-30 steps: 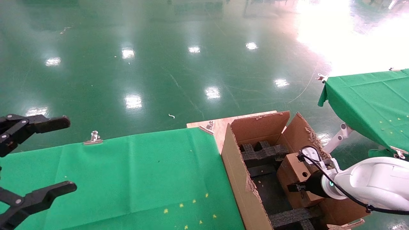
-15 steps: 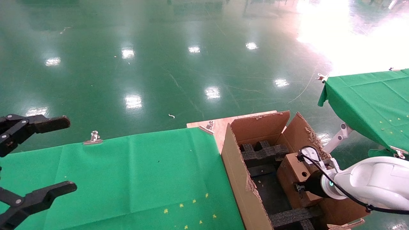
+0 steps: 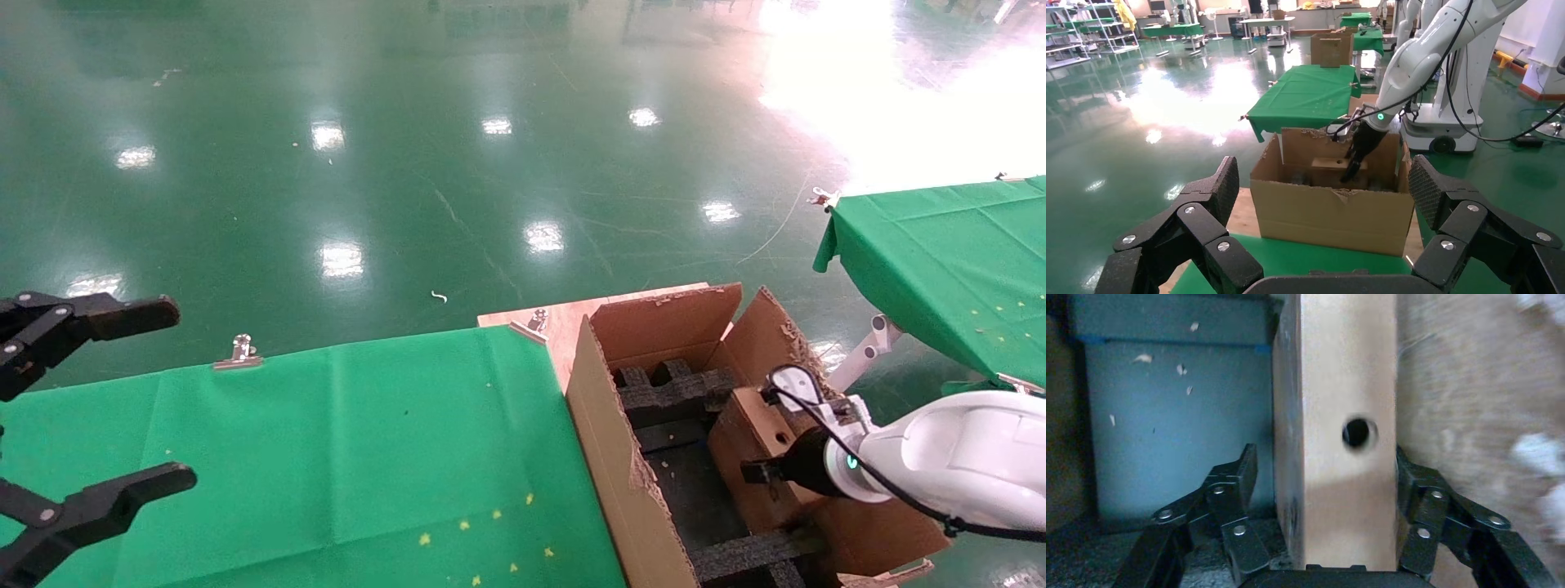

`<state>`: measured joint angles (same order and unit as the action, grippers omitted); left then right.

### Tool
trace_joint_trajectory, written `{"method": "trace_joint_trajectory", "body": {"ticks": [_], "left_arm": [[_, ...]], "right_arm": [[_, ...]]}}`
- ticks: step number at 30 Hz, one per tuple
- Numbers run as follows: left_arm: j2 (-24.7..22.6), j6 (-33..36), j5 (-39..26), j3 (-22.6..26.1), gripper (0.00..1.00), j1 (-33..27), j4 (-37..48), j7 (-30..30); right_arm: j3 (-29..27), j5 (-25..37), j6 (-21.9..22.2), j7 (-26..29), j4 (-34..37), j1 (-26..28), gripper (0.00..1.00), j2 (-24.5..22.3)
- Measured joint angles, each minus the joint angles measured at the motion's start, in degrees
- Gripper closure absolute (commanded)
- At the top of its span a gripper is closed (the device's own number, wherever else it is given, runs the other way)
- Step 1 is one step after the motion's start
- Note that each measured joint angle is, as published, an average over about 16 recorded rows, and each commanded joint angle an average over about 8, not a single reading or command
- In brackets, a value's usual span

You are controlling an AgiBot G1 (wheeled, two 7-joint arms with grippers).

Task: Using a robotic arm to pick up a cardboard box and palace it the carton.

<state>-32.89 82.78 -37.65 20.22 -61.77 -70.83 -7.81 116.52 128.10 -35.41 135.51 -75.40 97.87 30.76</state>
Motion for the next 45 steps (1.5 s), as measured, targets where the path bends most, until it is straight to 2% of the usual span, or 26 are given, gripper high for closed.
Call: {"method": "trace_joint_trajectory", "body": {"ticks": [8, 13, 18, 27, 32, 38, 45], "left_arm": [[0.0, 0.0, 0.0, 0.0, 0.0, 0.0, 0.0, 0.0], [0.0, 0.0, 0.0, 0.0, 0.0, 0.0, 0.0, 0.0], [0.0, 0.0, 0.0, 0.0, 0.0, 0.0, 0.0, 0.0], [0.01, -0.01, 0.0, 0.0, 0.0, 0.0, 0.01, 0.0], [0.01, -0.02, 0.0, 0.0, 0.0, 0.01, 0.01, 0.0], [0.02, -0.03, 0.0, 0.0, 0.0, 0.01, 0.02, 0.01], [0.02, -0.03, 0.01, 0.0, 0.0, 0.01, 0.02, 0.01]], "right_arm": [[-1.51, 1.69, -0.32, -0.03, -1.32, 3.38, 0.0, -1.35], [-2.98, 1.33, 1.33, -1.77, -2.0, 6.69, 0.0, -1.81], [-4.43, -1.95, 5.63, -6.14, -2.53, 10.8, 0.0, -1.69], [-5.8, -12.2, 15.41, -16.57, -3.21, 17.5, 0.0, -0.42], [-6.03, -16.11, 18.15, -19.92, -3.36, 19.19, 0.0, 0.12], [-8.47, -19.12, 17.25, -23.31, -3.31, 18.34, 0.0, 0.45], [-15.75, -24.26, 11.67, -31.22, -2.86, 13.86, 0.0, 0.68]]}}
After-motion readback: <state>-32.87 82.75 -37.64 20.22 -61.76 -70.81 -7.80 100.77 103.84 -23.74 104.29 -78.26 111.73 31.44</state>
